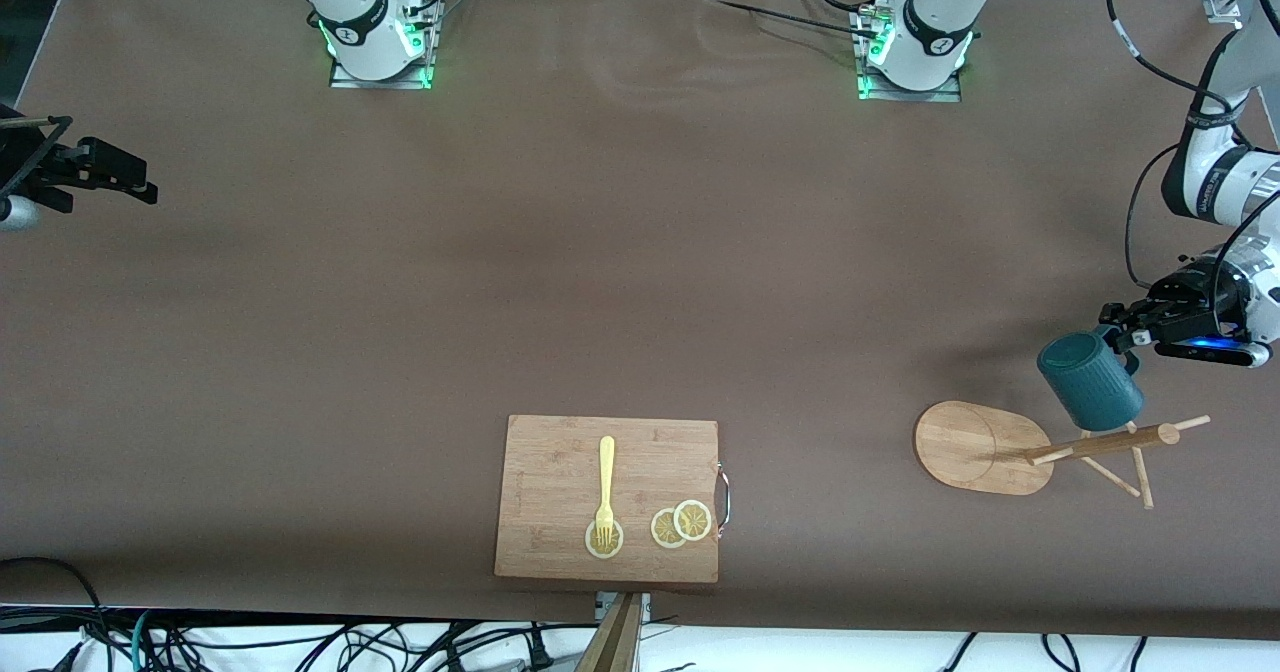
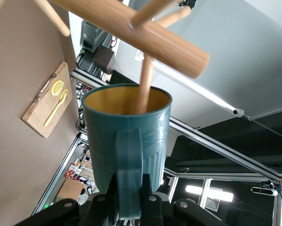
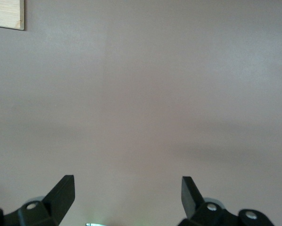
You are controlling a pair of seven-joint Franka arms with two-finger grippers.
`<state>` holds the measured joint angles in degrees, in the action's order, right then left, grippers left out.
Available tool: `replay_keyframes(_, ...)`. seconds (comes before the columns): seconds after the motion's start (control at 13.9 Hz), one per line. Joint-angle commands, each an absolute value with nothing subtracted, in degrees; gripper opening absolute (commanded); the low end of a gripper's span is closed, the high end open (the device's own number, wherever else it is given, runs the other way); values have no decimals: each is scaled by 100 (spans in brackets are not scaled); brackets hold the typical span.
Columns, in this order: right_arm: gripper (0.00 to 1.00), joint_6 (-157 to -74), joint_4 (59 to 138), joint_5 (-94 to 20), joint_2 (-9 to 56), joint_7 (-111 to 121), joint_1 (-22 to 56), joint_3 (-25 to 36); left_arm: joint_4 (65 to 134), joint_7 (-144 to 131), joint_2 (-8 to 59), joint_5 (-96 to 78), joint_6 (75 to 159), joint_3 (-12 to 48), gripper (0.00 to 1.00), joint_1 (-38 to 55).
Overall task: Pass cup and hang on rack
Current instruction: 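Carry the mug with the left gripper and hang its handle on a rack peg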
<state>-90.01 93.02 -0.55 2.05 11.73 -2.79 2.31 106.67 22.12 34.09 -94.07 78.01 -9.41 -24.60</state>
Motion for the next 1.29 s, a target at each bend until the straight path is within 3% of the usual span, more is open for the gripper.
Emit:
replay_keyframes(0.0, 100, -8921, 9281, -149, 158, 1169, -334, 185, 10477, 2206, 3682, -9668, 7629, -905, 7, -2514)
replay_keyframes(0.22, 100, -8921, 9273, -149, 158, 1160, -334, 185, 10477, 2302, 3753, -9659, 7629, -905, 16, -2514)
replay_keyframes(0.43, 100, -8921, 9273, -149, 158, 1160, -334, 185, 10477, 2644, 3841, -9659, 7629, -905, 39, -2540)
replay_keyframes(0.65, 100, -8921, 9281, -149, 158, 1169, -334, 185, 10477, 3083, 3832, -9589, 7611, -905, 100, -2549)
replay_keyframes(1.22, 100, -8921, 9281, -149, 158, 1169, -334, 185, 10494, 3278, 3674, -8518, 7418, -949, 100, -2663)
